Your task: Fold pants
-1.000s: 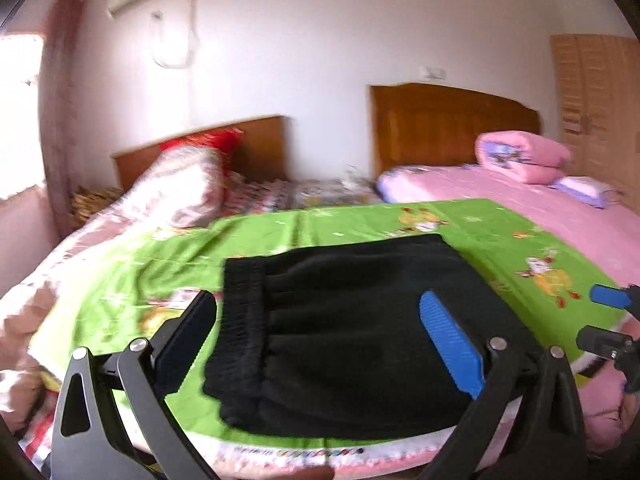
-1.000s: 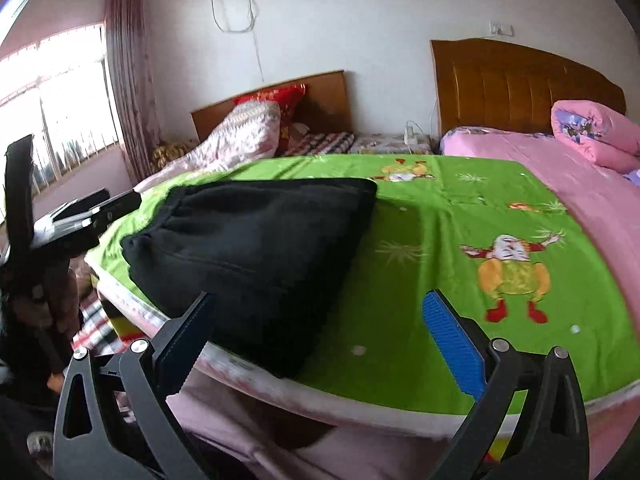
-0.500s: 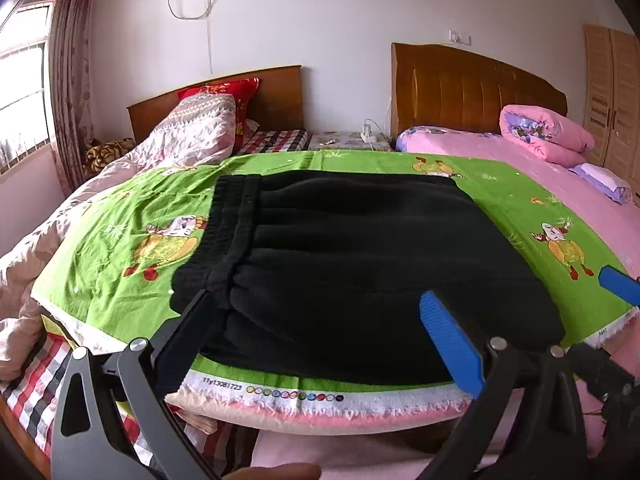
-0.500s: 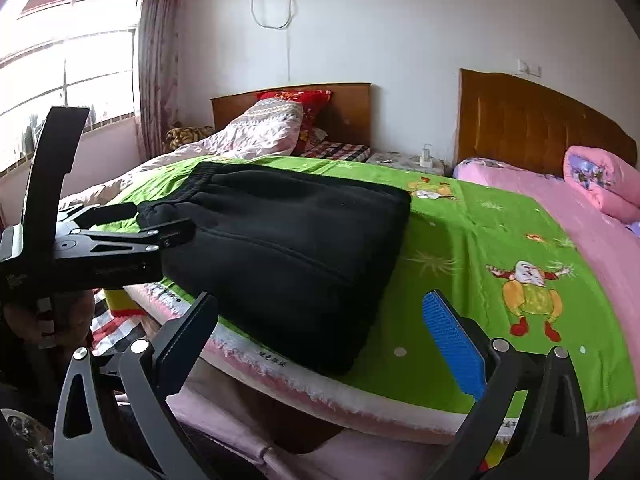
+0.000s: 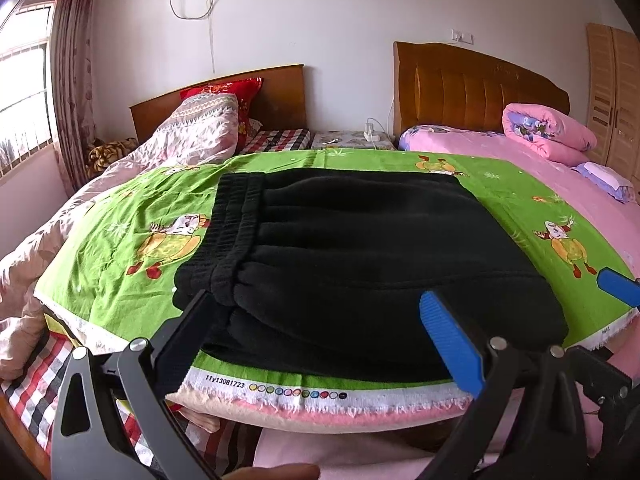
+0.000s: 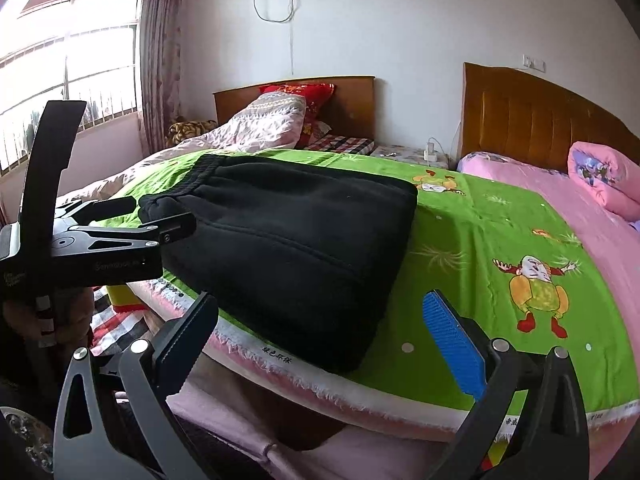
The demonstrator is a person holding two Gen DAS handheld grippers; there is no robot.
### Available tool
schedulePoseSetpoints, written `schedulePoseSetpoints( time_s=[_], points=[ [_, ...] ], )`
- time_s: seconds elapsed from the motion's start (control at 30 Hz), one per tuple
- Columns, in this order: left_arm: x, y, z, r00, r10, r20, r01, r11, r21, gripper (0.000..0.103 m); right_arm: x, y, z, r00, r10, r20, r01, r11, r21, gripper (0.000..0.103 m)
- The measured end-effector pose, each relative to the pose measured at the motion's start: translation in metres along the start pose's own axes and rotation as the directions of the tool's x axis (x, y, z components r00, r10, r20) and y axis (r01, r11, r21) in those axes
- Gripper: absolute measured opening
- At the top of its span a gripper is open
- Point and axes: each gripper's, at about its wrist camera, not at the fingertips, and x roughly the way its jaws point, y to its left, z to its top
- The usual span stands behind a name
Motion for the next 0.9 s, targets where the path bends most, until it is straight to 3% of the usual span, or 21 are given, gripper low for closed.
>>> schedulePoseSetpoints(
  time_s=[0.9],
  points=[
    [0.0024, -0.0018, -0.0048, 1.0, -0.001, -0.004, 0.001, 1.0, 0.007, 0.102, 0.001, -0.0011, -0.0017, 1.0, 0.001, -0.007, -0.001, 1.0, 0.011, 0.099]
  ],
)
